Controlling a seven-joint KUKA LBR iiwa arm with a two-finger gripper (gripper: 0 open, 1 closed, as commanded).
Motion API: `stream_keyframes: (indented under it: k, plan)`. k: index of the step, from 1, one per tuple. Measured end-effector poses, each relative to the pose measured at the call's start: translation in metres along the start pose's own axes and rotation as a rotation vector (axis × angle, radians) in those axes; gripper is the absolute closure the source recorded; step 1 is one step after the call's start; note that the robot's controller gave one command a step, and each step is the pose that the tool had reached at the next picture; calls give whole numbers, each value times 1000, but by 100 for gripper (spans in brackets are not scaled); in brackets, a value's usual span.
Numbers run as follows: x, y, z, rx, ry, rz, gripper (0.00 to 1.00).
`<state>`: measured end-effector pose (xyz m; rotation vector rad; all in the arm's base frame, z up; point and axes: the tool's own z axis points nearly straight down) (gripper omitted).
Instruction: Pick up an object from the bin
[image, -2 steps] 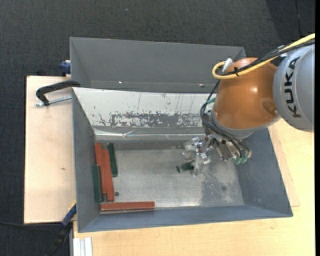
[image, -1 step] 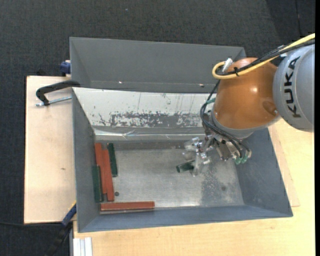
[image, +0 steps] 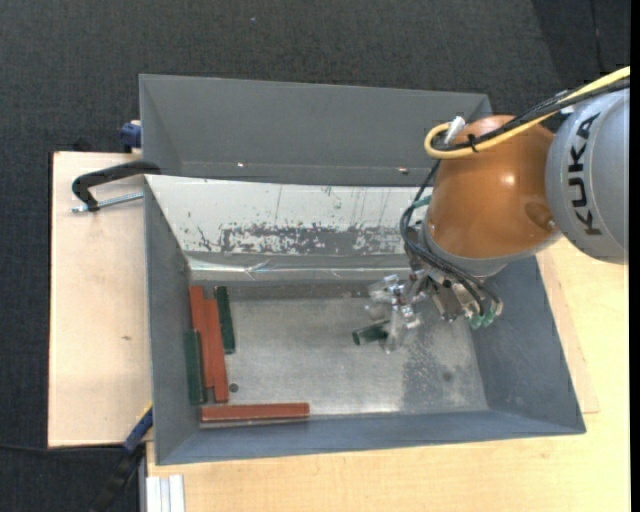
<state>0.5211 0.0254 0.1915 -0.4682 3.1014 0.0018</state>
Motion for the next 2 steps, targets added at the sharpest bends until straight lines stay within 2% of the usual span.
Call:
stream_keyframes:
  k: [2]
  plan:
    - [0,0,0,0,0,0,100]
